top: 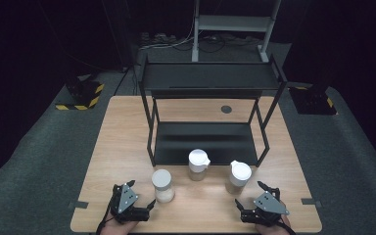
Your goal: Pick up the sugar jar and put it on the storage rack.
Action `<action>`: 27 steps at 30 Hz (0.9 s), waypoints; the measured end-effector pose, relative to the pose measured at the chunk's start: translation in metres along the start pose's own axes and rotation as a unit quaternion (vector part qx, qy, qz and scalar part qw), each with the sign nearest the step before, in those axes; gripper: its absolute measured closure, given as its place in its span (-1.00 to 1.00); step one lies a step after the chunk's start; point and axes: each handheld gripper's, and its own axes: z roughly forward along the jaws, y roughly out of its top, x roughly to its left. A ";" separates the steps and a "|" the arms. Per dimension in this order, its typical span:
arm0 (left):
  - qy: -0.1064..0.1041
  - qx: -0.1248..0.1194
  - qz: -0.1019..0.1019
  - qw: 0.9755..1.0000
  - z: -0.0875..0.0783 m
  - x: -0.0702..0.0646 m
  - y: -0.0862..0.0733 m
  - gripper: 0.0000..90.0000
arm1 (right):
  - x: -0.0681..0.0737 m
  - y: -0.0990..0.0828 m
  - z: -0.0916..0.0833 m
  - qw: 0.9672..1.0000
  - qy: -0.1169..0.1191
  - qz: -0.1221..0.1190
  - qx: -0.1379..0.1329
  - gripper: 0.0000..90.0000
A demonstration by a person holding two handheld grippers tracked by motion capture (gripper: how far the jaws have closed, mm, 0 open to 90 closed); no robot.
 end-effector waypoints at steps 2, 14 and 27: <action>-0.001 0.000 -0.003 1.000 0.000 0.000 0.000 -0.99 | 0.000 0.000 0.000 1.000 -0.001 0.001 -0.001 -1.00; -0.010 0.001 -0.009 1.000 -0.001 0.001 -0.001 -0.99 | -0.006 -0.001 -0.002 0.999 -0.009 0.034 -0.007 -1.00; -0.016 -0.020 -0.020 0.999 -0.007 0.001 0.004 -0.99 | -0.009 -0.002 -0.002 0.999 -0.007 0.050 -0.010 -1.00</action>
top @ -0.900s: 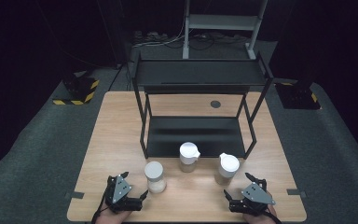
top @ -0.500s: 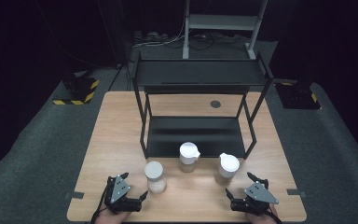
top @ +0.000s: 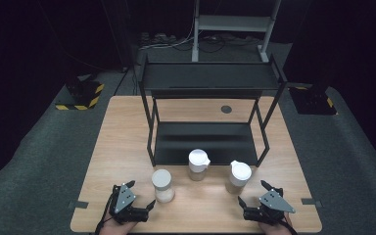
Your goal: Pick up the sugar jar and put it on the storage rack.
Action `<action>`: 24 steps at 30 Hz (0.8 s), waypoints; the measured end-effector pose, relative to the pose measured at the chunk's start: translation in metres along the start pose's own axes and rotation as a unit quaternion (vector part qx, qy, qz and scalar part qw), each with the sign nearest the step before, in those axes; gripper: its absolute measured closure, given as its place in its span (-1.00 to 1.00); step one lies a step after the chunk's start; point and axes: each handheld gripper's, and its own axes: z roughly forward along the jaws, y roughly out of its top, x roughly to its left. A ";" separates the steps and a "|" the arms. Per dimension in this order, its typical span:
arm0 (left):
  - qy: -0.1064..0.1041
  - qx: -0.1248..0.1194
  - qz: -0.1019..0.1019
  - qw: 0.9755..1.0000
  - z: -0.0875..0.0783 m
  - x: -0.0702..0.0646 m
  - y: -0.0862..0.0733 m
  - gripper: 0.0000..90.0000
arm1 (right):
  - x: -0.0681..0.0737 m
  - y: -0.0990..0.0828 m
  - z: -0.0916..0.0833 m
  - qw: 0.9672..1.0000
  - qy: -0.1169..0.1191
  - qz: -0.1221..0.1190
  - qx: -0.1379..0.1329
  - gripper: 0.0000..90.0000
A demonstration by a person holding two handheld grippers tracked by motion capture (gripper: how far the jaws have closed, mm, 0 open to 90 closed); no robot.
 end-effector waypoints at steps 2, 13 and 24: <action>-0.002 -0.007 -0.002 1.000 -0.003 0.000 0.002 -0.99 | 0.000 0.000 0.000 1.000 0.000 0.001 0.000 -1.00; -0.008 -0.038 0.000 0.999 -0.013 -0.005 0.015 -0.99 | -0.001 0.000 0.000 1.000 0.002 0.003 0.000 -1.00; -0.011 -0.056 0.008 0.998 -0.022 -0.008 0.027 -0.99 | 0.000 0.000 0.000 1.000 0.002 0.001 0.002 -1.00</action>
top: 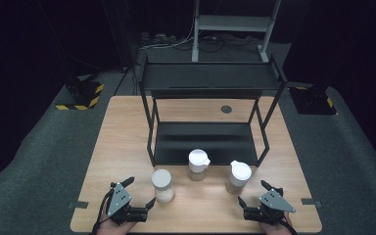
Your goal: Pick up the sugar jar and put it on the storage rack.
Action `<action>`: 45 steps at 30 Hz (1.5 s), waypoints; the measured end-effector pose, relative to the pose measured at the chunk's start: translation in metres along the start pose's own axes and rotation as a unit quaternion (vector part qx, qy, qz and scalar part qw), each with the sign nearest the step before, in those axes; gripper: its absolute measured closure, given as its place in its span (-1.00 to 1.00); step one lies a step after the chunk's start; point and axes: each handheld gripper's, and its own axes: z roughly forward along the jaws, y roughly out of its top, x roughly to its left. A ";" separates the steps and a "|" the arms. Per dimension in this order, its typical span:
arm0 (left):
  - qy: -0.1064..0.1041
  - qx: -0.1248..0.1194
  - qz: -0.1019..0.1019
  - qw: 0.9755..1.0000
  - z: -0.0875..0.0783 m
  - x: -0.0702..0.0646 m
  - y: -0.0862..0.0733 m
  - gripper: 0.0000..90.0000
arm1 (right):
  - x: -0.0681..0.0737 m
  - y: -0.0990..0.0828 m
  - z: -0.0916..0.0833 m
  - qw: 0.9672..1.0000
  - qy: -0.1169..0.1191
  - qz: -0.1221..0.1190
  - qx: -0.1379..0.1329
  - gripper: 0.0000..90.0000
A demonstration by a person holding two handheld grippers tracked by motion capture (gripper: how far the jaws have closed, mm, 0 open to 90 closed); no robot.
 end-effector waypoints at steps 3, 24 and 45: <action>-0.001 -0.006 0.005 1.000 -0.002 -0.002 0.004 -0.99 | 0.000 0.000 0.000 1.000 0.000 0.000 0.000 -1.00; -0.009 -0.039 0.015 0.999 -0.005 -0.018 0.027 -0.99 | 0.000 0.000 0.000 1.000 0.001 -0.001 0.001 -1.00; -0.017 -0.051 0.019 0.998 0.005 -0.028 0.041 -0.99 | 0.000 0.000 0.000 1.000 0.001 -0.002 0.001 -1.00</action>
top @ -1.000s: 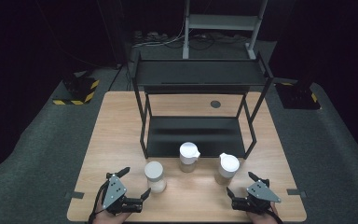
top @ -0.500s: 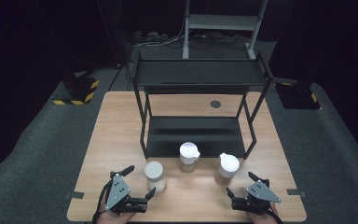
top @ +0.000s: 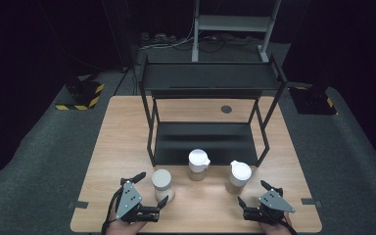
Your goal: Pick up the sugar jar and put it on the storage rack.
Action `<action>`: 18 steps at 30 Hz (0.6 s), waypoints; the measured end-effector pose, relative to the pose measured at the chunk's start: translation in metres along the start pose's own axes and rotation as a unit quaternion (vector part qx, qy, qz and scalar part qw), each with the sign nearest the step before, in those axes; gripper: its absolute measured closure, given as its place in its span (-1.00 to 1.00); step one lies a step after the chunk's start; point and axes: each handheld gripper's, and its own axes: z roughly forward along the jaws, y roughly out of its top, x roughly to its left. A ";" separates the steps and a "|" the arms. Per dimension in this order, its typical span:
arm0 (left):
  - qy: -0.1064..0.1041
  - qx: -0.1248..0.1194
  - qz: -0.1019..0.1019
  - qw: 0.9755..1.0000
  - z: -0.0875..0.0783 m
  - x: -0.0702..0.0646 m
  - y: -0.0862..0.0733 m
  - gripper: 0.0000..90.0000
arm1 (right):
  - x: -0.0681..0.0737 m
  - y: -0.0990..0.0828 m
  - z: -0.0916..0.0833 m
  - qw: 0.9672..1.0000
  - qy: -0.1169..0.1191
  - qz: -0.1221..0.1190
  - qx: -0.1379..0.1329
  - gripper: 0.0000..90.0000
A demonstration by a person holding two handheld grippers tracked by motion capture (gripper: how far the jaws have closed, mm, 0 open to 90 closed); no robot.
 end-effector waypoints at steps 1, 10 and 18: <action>-0.001 -0.001 -0.002 1.000 0.001 0.000 0.000 -0.99 | 0.000 0.000 0.000 1.000 0.000 0.000 0.000 -1.00; 0.002 0.006 -0.006 1.000 0.011 0.000 -0.003 -0.99 | 0.000 0.000 0.000 1.000 0.000 0.001 0.000 -1.00; -0.001 0.015 -0.013 1.000 0.019 0.001 -0.008 -0.99 | 0.000 0.000 0.000 1.000 0.000 0.001 -0.001 -1.00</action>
